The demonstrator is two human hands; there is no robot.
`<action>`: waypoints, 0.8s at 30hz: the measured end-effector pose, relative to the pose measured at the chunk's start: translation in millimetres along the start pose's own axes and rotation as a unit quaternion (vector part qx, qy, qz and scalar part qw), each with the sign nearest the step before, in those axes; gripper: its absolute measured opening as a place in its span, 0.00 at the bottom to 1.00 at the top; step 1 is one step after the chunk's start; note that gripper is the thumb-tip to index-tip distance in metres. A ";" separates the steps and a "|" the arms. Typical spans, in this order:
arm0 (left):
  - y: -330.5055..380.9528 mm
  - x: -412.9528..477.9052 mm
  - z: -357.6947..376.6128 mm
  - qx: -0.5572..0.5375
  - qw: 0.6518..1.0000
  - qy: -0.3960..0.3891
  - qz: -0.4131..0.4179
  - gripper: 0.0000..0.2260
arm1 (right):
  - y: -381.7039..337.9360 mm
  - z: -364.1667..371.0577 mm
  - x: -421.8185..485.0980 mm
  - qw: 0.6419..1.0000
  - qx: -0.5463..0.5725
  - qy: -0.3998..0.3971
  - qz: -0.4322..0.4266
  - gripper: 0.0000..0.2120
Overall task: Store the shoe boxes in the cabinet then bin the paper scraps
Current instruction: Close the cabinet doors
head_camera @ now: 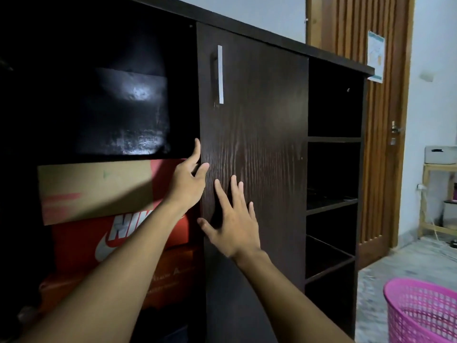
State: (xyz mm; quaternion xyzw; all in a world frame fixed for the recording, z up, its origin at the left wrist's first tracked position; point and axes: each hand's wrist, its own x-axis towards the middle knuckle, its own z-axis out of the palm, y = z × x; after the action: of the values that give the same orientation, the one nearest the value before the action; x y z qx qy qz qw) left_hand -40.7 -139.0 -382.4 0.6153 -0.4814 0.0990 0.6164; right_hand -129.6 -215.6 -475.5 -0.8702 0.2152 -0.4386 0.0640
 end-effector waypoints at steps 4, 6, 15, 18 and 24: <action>-22.3 5.4 -0.3 -0.009 1.000 0.015 -0.002 0.24 | 5.8 14.3 5.6 1.000 -0.009 0.000 -0.007 0.41; -26.9 7.6 1.8 -0.006 0.999 0.029 0.013 0.24 | 10.6 14.6 5.5 1.000 -0.005 0.002 -0.016 0.41; -3.9 -41.4 -18.2 0.104 0.989 0.024 -0.103 0.18 | 7.5 -48.0 7.4 0.990 0.100 -0.102 -0.010 0.31; 23.1 -77.6 -51.6 0.161 0.976 0.065 -0.135 0.13 | -12.6 -56.2 1.0 0.976 0.179 -0.120 -0.027 0.22; 90.9 -146.0 -115.2 0.434 0.862 0.260 0.028 0.12 | -66.8 -33.3 -24.7 0.918 0.328 -0.179 -0.135 0.14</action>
State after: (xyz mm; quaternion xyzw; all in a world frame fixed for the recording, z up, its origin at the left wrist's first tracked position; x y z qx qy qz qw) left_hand -126.8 48.3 -401.1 0.7591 -0.2289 0.4711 0.3865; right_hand -147.5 -142.3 -453.4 -0.8851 -0.0750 -0.3259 0.3235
